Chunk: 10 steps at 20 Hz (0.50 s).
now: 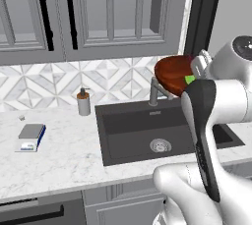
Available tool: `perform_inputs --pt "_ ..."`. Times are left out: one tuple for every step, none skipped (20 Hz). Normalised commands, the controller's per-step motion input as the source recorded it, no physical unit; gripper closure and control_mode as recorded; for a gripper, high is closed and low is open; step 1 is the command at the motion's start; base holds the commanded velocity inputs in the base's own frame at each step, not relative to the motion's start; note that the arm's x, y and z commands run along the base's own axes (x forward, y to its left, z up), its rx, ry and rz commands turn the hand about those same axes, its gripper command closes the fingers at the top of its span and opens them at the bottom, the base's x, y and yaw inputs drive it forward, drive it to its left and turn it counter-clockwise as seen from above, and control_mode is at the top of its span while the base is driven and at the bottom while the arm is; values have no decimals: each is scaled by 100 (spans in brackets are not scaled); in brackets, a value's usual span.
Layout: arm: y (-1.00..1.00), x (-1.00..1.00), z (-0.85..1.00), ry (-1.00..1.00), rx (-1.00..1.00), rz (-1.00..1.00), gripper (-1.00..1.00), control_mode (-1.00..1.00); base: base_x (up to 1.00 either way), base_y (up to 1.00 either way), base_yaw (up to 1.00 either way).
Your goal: Pick the lemon wedge from the sink and place it in the bowl. Then pick the bowl and place it in the microwave. Then close the microwave door and press the start button.
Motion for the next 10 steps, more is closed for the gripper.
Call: perform_inputs --pt "0 -21 0 -11 0 0 100 -100 0 0 0" --pt "0 -18 0 -1 0 0 100 -100 0 0 0" --pt "0 -23 6 0 0 0 100 -100 0 0 0" --pt "0 -41 25 5 0 0 100 -100 0 0 0" --pt "0 -34 32 12 0 0 100 -100 0 0 0" --pt "0 -44 39 8 0 0 100 -100 0 0 0" --pt "0 -48 31 2 0 0 100 -100 0 0 0" --pt "0 -44 14 0 0 0 100 -100 0 0 0" --pt "0 -45 1 -5 0 0 100 -100 0 0 0" --pt "0 -56 0 -16 0 3 100 -100 0 0 0"
